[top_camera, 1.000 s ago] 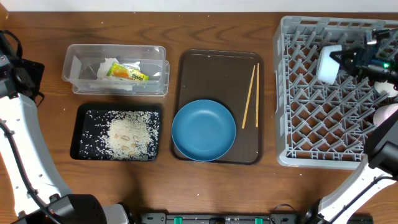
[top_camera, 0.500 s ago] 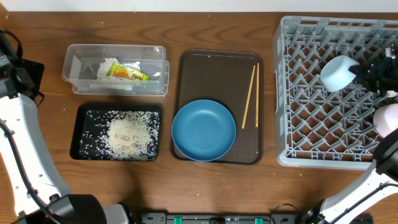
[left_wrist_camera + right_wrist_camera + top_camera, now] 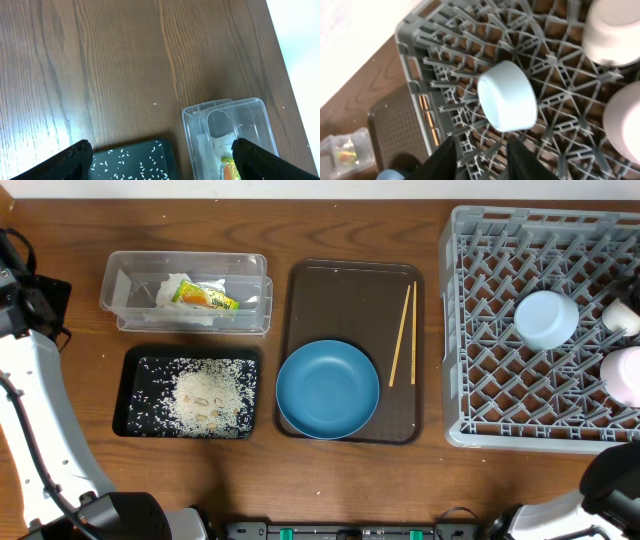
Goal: Sort waste into correct bins and load items into the dishwasher rack
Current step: 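Set the light-blue bowl upside down in the rack, release, then reach the right gripper to the blue plate and grasp its rim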
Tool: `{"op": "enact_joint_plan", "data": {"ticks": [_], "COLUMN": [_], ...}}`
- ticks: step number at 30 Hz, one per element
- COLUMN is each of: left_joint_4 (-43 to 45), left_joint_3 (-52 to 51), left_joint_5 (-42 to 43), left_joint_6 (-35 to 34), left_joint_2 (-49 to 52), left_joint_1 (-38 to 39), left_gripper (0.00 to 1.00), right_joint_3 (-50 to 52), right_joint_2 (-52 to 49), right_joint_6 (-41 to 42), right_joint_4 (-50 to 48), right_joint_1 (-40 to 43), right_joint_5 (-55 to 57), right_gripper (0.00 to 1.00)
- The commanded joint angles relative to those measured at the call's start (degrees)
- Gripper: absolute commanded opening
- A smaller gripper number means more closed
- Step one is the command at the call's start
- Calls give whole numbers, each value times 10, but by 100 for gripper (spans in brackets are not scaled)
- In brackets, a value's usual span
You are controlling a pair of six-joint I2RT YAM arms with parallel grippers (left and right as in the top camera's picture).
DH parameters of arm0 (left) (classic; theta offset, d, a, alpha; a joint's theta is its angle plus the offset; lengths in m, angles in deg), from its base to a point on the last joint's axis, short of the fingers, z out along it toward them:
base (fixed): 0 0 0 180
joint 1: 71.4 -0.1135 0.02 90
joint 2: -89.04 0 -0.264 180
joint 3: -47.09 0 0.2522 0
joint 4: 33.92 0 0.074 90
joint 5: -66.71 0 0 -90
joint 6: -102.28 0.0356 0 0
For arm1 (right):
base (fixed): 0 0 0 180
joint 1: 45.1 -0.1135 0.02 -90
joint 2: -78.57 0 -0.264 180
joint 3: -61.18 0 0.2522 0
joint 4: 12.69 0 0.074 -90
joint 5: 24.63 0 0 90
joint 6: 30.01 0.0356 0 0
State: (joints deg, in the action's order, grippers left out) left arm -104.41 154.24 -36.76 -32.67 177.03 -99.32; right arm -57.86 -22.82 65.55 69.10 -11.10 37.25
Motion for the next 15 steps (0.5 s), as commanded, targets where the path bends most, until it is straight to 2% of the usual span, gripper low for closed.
{"op": "enact_joint_plan", "data": {"ticks": [1,7,11,15], "left_joint_4": [-2,-2,-2,-2], "left_joint_3": [2,2,2,2], "left_joint_5": [-3,-3,-3,-3], "left_joint_6": [3,3,3,3], "left_joint_2": [1,1,1,1], "left_joint_1": [-2,-2,-2,-2], "left_gripper": [92,92,92,92], "right_joint_3": [1,1,1,1], "right_joint_2": [-16,-75,-122,-155], "right_joint_6": [23,87,130,138], "right_joint_4": [-6,-2,-6,-4], "right_joint_1": [-60,-155,-187,-186], "right_joint_5": [58,231,330,346], "right_gripper": [27,4,2,1]}}
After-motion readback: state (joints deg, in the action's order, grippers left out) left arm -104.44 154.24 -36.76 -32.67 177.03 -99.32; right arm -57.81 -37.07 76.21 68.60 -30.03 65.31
